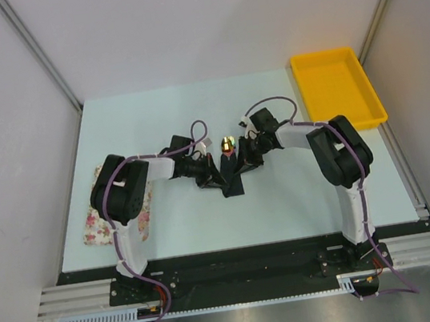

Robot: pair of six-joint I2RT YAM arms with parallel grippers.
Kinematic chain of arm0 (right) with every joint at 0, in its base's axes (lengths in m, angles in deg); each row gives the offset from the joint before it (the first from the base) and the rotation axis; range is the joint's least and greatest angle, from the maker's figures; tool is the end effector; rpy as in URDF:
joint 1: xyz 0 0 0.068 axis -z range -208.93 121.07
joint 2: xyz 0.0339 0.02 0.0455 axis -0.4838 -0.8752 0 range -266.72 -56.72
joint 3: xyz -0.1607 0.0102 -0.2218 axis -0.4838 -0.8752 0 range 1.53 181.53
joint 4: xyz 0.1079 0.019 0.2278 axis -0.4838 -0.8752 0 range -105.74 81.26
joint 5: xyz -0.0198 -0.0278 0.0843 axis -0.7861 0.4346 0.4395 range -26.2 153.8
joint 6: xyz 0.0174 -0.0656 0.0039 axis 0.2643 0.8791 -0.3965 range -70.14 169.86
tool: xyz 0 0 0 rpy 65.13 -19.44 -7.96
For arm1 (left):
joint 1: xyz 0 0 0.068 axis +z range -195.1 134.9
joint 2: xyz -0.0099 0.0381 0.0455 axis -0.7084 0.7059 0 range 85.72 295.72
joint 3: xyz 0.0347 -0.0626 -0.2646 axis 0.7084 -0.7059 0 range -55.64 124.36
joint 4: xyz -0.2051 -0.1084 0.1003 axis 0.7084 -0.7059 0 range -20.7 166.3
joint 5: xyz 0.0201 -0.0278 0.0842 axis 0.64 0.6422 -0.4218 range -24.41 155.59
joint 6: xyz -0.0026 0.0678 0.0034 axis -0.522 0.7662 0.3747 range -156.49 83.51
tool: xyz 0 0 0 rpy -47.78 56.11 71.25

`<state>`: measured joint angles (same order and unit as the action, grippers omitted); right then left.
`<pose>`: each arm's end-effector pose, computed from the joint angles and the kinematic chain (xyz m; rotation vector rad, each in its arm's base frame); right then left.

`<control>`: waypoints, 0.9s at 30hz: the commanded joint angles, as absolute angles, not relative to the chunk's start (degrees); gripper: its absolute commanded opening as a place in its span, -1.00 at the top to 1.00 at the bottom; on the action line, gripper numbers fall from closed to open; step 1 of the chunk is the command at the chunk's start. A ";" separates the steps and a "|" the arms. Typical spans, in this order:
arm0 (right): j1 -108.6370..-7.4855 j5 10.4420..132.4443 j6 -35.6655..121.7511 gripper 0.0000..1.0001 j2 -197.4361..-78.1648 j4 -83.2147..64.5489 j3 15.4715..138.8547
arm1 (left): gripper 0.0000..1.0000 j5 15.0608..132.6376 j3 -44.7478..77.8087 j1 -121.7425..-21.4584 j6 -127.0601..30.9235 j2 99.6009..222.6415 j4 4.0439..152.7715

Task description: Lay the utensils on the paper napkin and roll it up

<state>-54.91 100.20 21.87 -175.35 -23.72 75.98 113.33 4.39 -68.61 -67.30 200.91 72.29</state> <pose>0.3620 0.2125 0.1239 -0.1993 2.7295 1.1396 0.3265 -0.1861 0.0994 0.1569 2.7197 -1.4051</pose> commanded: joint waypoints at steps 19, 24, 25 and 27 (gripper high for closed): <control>-53.63 101.60 20.15 0.79 -178.97 -20.52 75.27 | 0.99 112.52 4.13 -69.09 -65.32 200.24 72.79; -54.07 99.84 21.03 0.81 -180.11 -20.78 74.48 | 1.00 114.89 3.69 -69.10 -66.89 198.75 75.76; -54.07 99.66 21.12 0.82 -180.38 -20.87 74.30 | 1.00 116.03 3.43 -69.10 -67.51 198.31 76.04; -53.90 99.48 21.12 0.83 -181.08 -20.87 74.13 | 1.00 117.09 2.90 -69.27 -69.52 197.08 80.32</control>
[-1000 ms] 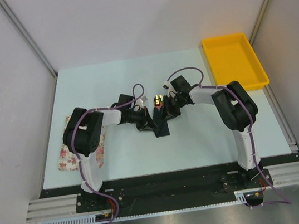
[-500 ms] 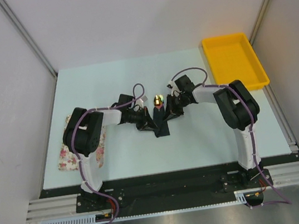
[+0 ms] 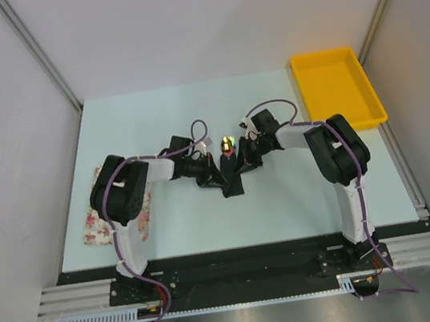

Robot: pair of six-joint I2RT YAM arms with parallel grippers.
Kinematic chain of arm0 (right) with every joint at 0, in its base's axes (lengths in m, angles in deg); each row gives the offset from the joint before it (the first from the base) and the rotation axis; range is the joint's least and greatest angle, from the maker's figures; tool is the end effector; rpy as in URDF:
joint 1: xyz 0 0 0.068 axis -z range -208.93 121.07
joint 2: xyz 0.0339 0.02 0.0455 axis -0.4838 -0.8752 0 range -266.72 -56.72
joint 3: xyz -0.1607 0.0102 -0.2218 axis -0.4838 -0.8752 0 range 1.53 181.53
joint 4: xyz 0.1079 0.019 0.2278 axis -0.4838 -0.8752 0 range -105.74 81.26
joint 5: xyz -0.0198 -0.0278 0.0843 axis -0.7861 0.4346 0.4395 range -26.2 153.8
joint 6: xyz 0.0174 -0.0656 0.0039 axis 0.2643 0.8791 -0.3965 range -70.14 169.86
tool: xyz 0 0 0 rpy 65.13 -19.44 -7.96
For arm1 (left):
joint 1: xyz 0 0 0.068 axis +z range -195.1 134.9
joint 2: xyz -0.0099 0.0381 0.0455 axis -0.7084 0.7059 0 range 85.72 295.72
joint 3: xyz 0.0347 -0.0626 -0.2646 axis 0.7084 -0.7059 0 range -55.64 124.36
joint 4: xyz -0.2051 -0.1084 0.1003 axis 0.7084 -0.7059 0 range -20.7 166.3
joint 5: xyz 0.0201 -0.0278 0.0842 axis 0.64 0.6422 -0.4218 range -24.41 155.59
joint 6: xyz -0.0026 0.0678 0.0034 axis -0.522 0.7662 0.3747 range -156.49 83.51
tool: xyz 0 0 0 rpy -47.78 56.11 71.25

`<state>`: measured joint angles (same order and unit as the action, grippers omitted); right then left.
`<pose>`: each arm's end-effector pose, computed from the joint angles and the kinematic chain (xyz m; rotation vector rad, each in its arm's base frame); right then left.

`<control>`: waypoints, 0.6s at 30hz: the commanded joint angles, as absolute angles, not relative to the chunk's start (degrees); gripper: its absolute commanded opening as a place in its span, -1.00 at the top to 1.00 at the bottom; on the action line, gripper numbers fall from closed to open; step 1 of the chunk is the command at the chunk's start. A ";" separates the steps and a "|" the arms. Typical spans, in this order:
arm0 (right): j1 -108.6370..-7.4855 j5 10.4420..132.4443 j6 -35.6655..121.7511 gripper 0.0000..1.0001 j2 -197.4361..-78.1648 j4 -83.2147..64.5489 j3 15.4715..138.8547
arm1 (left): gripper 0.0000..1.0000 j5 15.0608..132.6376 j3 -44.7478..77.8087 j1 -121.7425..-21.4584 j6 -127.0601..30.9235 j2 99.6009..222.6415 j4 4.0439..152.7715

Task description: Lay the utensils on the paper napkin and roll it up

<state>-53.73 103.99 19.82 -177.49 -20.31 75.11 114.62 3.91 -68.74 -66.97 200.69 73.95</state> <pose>0.3665 0.2082 0.1105 -0.1534 2.7280 1.2325 0.3259 -0.1876 0.1012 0.1919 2.6888 -1.4367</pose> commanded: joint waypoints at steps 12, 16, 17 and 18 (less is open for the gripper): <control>-53.54 98.69 21.03 0.87 -182.40 -20.69 73.42 | 1.00 121.05 5.00 -72.52 -74.37 198.03 88.08; -53.63 98.61 20.94 0.87 -182.67 -20.69 73.34 | 1.00 120.61 5.97 -73.84 -75.07 199.88 89.40; -53.72 98.61 20.94 0.87 -182.75 -20.69 73.34 | 1.00 120.35 6.23 -73.93 -75.42 200.32 89.57; -53.55 98.52 20.94 0.87 -182.75 -20.60 73.42 | 1.00 120.17 6.24 -74.10 -75.69 200.67 90.10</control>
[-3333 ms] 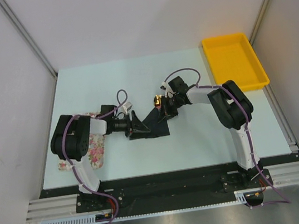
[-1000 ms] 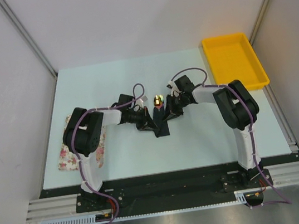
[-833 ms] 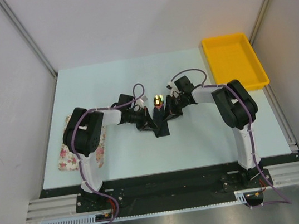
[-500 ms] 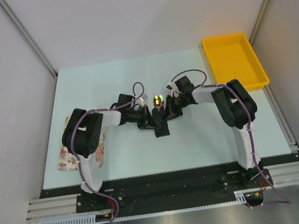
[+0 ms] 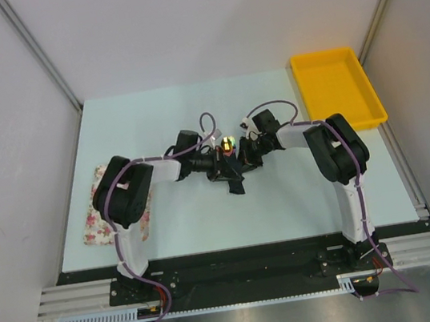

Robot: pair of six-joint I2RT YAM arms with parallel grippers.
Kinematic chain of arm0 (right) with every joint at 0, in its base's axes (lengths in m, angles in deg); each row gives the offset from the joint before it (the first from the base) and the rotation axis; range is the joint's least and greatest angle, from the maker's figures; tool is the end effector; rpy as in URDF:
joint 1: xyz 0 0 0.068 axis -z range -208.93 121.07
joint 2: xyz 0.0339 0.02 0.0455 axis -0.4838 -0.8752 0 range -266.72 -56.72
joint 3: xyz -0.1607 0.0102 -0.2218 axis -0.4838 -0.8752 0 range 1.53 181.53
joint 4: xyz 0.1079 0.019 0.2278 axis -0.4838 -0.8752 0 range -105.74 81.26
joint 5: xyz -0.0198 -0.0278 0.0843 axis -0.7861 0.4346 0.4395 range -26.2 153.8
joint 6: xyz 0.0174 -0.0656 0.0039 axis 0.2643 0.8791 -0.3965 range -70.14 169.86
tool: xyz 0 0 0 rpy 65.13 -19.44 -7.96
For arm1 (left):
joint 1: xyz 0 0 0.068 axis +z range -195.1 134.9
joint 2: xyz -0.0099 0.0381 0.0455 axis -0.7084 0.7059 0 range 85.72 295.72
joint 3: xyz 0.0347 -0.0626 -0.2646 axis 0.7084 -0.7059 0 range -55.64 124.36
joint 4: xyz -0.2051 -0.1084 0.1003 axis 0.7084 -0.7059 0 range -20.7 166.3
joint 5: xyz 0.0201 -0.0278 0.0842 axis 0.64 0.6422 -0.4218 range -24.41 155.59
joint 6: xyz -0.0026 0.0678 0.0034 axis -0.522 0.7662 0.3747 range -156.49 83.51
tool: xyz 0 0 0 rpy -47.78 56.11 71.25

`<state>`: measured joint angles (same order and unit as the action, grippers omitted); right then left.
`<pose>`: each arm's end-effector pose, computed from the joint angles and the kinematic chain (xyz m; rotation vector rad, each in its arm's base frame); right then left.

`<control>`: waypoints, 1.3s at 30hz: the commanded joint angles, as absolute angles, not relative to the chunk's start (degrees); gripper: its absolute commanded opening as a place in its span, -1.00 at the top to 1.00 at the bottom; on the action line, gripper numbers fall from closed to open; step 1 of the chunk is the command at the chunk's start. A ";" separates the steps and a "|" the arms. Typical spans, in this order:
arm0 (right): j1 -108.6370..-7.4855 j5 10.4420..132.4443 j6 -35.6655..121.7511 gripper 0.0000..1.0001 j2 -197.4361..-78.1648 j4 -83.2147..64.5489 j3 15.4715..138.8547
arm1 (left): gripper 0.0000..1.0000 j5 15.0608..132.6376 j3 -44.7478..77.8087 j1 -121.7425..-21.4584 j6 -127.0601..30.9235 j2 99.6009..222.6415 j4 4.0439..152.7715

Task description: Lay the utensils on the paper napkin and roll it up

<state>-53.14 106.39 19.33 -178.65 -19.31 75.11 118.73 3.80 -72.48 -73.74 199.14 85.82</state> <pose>0.3686 0.2063 0.1047 -0.1442 2.7281 1.2872 0.3252 -0.2176 0.1269 0.3049 2.5139 -1.6037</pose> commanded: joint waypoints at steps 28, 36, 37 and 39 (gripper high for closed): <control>-54.33 97.82 21.38 0.85 -181.35 -21.39 74.13 | -0.21 118.76 -6.16 -65.05 -73.05 192.77 86.41; -54.86 97.29 21.73 0.84 -180.91 -21.74 74.57 | -0.14 116.48 -4.84 -65.14 -72.62 191.89 84.75; -54.95 97.29 21.73 0.84 -181.00 -21.66 74.57 | -0.08 115.43 -4.23 -65.31 -71.83 192.32 83.09; -55.04 97.64 21.47 0.84 -181.00 -21.74 74.57 | 0.13 113.32 -2.12 -66.02 -69.38 193.20 79.23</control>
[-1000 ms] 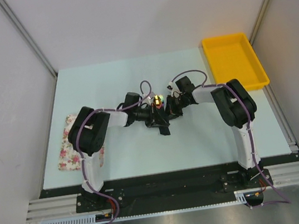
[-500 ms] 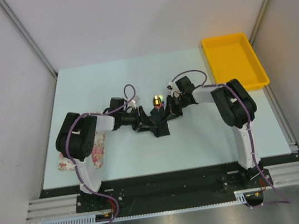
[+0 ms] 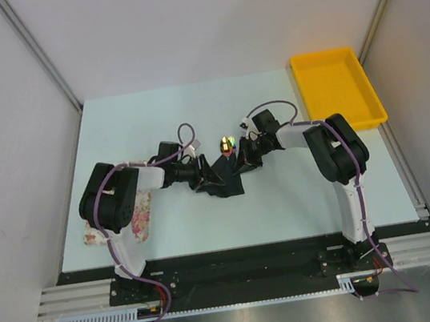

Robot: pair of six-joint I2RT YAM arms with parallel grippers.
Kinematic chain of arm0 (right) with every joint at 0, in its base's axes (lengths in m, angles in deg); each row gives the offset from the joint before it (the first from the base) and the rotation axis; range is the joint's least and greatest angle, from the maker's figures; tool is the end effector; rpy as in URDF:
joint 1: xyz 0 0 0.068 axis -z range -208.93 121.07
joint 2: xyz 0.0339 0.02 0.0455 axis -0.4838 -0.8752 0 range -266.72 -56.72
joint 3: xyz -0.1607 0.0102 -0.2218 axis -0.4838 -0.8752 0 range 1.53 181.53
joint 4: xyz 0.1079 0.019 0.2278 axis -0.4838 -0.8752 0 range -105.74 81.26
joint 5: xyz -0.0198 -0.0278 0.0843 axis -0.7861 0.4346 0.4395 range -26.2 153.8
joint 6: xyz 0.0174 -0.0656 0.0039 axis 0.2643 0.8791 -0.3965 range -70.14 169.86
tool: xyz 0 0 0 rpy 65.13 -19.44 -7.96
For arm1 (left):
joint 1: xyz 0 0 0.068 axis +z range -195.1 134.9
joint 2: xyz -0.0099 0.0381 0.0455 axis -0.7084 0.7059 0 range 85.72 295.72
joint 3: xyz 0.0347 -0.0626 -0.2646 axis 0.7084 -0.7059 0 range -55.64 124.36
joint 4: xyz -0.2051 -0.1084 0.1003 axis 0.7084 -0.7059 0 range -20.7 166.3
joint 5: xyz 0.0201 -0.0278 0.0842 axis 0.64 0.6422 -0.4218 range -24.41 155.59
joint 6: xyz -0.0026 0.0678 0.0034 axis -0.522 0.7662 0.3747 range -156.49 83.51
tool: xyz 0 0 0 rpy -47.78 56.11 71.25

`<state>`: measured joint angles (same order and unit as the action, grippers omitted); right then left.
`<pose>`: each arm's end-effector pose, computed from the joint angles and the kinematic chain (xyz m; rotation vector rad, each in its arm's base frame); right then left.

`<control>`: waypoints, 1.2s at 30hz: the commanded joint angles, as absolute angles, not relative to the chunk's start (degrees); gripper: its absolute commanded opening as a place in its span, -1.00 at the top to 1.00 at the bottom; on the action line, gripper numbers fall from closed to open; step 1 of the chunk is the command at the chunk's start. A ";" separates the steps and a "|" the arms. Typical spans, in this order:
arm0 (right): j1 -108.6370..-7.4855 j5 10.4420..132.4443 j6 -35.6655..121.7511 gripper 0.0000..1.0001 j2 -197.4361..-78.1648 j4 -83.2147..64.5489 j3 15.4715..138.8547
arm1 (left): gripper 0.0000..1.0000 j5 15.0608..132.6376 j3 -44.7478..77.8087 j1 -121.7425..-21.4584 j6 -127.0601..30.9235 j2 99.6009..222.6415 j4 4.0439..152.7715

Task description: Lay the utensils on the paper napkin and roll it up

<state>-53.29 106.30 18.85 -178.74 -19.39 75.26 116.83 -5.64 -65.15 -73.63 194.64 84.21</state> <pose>0.3686 0.2074 0.1046 -0.1356 2.7328 1.2879 0.3116 -0.1590 0.1096 0.0492 2.5950 -1.5111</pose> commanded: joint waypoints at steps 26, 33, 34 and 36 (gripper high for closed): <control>-57.15 101.42 19.01 0.81 -176.08 -18.40 72.81 | 1.00 108.13 0.61 -66.72 -66.20 196.11 70.95; -56.18 101.68 19.45 0.81 -174.23 -18.67 74.30 | 1.00 107.16 0.35 -66.46 -64.44 194.70 68.22; -56.27 102.47 19.45 0.81 -173.97 -18.50 74.39 | 0.99 107.07 0.17 -66.46 -64.44 194.79 68.13; -56.18 103.35 19.45 0.81 -173.62 -18.49 74.39 | 1.00 107.16 0.08 -66.46 -64.35 194.87 68.04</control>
